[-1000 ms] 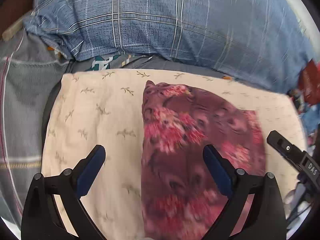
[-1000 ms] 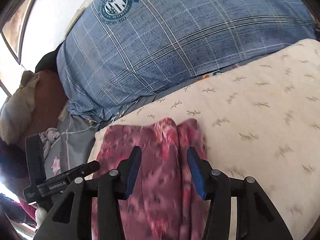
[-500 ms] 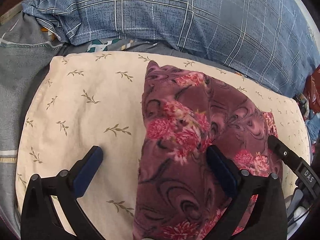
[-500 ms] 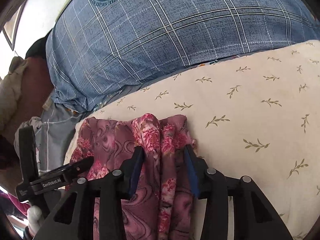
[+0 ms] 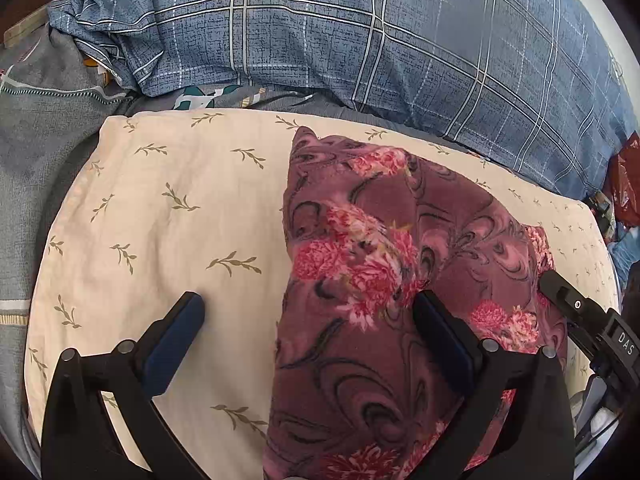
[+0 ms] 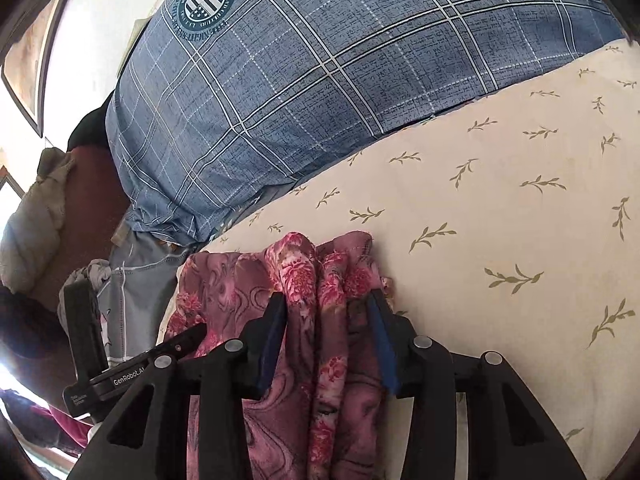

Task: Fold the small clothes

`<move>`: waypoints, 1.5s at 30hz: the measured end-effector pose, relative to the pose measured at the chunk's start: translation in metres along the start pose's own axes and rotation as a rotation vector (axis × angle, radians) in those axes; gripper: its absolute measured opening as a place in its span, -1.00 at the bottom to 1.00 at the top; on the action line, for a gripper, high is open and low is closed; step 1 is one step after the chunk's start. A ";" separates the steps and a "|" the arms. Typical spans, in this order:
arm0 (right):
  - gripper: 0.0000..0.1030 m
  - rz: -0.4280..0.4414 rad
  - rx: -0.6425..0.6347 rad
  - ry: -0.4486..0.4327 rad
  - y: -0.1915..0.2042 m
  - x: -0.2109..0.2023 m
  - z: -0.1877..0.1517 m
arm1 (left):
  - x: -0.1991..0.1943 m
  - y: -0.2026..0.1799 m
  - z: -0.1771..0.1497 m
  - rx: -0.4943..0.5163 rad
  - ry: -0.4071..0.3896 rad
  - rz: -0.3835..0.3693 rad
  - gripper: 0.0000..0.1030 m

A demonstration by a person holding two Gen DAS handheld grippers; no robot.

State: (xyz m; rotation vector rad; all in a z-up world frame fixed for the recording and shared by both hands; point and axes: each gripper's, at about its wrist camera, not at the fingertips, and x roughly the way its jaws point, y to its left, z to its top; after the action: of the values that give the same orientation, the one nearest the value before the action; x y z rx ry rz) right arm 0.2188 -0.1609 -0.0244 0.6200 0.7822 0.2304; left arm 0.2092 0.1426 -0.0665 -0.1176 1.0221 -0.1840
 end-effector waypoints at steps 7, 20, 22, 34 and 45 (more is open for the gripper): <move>-0.16 -0.031 -0.009 0.030 0.005 -0.002 0.001 | 0.002 0.001 -0.003 0.000 0.001 -0.005 1.00; 0.29 -0.076 -0.160 0.158 0.037 -0.065 -0.062 | -0.053 0.026 -0.070 0.003 0.064 -0.151 0.82; 0.27 -0.169 -0.252 0.188 0.038 -0.053 -0.081 | -0.055 0.019 -0.087 0.030 0.030 -0.124 0.84; 0.66 -0.395 -0.395 0.031 0.060 -0.140 -0.105 | -0.127 -0.009 -0.135 0.173 -0.081 0.107 0.83; 0.84 -0.411 -0.412 -0.121 0.057 -0.185 -0.152 | -0.167 -0.026 -0.179 0.213 -0.207 0.167 0.83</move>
State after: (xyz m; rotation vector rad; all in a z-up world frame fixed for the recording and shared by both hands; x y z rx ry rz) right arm -0.0174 -0.1259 0.0360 0.0765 0.7013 -0.0264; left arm -0.0315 0.1493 -0.0148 0.1397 0.7967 -0.1249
